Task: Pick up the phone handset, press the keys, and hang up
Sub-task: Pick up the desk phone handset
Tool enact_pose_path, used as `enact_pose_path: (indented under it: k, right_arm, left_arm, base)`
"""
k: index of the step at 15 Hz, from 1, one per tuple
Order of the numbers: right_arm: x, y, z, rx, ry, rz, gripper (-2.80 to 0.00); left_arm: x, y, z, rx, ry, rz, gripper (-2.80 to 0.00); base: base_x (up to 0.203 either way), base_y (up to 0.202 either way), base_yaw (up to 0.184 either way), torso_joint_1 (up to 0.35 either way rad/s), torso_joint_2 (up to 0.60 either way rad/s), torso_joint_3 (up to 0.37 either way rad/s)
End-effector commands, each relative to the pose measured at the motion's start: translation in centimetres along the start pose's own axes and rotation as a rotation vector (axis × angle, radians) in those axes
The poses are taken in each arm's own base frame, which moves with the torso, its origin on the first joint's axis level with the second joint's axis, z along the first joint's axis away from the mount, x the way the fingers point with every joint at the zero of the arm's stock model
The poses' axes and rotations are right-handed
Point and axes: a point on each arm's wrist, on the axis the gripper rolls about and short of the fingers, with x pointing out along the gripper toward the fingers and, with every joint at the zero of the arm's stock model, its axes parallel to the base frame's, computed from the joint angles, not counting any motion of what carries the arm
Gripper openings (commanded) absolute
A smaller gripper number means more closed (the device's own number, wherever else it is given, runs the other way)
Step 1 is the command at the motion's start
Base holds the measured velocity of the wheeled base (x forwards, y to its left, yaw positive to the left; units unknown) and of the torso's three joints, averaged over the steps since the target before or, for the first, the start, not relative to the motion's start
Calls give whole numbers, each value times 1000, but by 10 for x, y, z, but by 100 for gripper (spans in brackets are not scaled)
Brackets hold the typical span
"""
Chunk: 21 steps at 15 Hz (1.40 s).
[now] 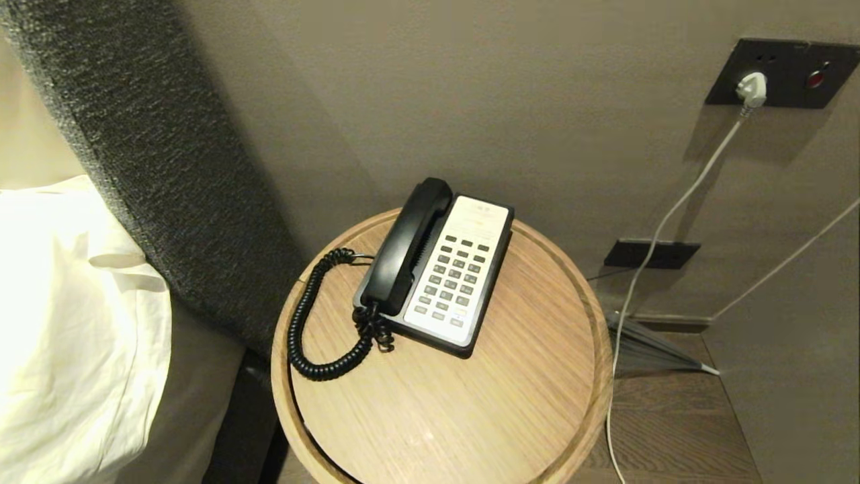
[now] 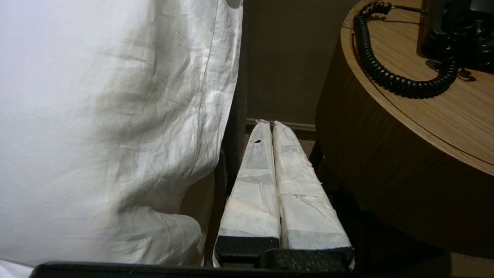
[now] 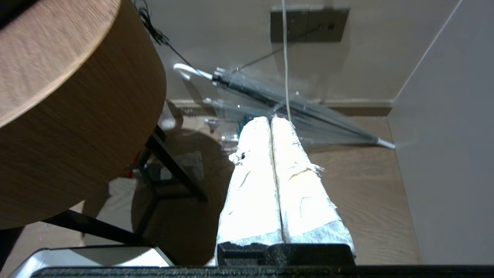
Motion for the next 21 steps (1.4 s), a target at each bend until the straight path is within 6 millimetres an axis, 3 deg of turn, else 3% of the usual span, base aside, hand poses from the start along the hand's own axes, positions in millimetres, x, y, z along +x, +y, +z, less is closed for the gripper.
enact_pose_path:
  k: [1, 9, 17, 19, 21]
  right_arm:
    - [0, 0, 0, 0, 2, 0, -280]
    - [0, 0, 0, 0, 2, 0, -280]
    - [0, 0, 0, 0, 2, 0, -280]
    - [0, 0, 0, 0, 2, 0, -280]
    - [0, 0, 0, 0, 2, 0, -280]
  left_arm:
    - [2, 0, -11, 1, 40, 0, -280]
    - [2, 0, -11, 0, 40, 2, -280]
    - [2, 0, -10, 5, 34, 6, -280]
    - [-2, -1, 18, 6, -21, -15, -280]
    - [-8, -3, 80, 5, -60, -60, -280]
  base:
    - [0, 0, 0, 7, 2, -203]
    - [0, 0, 0, 2, 3, -190]
    - [0, 0, 0, 0, 1, -14]
    - [0, 0, 0, 0, 0, 0]
    - [0, 0, 0, 0, 0, 0]
